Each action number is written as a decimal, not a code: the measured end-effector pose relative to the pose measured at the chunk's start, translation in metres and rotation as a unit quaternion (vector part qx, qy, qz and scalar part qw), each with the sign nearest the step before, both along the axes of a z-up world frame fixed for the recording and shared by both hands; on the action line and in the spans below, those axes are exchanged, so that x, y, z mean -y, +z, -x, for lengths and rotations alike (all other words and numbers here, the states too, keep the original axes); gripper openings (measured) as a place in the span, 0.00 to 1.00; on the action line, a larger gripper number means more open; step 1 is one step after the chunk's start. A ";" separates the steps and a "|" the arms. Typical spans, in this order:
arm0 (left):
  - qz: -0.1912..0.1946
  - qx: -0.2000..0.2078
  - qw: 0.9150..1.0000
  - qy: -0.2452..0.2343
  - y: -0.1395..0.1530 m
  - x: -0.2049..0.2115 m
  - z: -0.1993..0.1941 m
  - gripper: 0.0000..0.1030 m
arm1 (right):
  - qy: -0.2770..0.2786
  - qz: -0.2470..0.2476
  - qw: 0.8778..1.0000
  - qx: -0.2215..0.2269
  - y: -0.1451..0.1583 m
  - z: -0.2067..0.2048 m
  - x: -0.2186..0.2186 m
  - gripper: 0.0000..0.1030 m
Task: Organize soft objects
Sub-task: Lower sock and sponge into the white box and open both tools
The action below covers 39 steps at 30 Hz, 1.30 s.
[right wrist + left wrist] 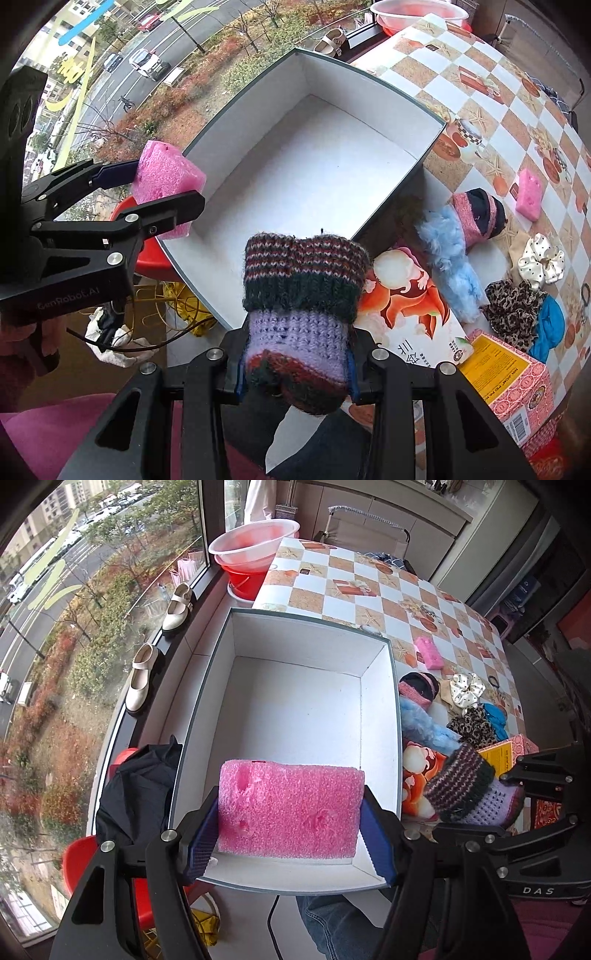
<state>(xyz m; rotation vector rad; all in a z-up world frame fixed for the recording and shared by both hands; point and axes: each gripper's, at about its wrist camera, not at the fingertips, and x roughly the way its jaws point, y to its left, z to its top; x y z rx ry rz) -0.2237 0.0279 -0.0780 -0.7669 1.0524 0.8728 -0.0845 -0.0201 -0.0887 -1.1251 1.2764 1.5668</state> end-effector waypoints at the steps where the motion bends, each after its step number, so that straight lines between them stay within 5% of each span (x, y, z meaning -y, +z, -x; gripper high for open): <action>1: 0.000 0.001 1.000 0.004 0.000 -0.001 0.001 0.71 | -0.003 0.001 1.000 -0.002 -0.001 -0.001 0.000 0.38; 39: 0.030 -0.032 0.998 0.050 -0.034 -0.010 0.025 0.72 | 0.065 0.017 0.998 -0.002 -0.017 0.047 -0.025 0.38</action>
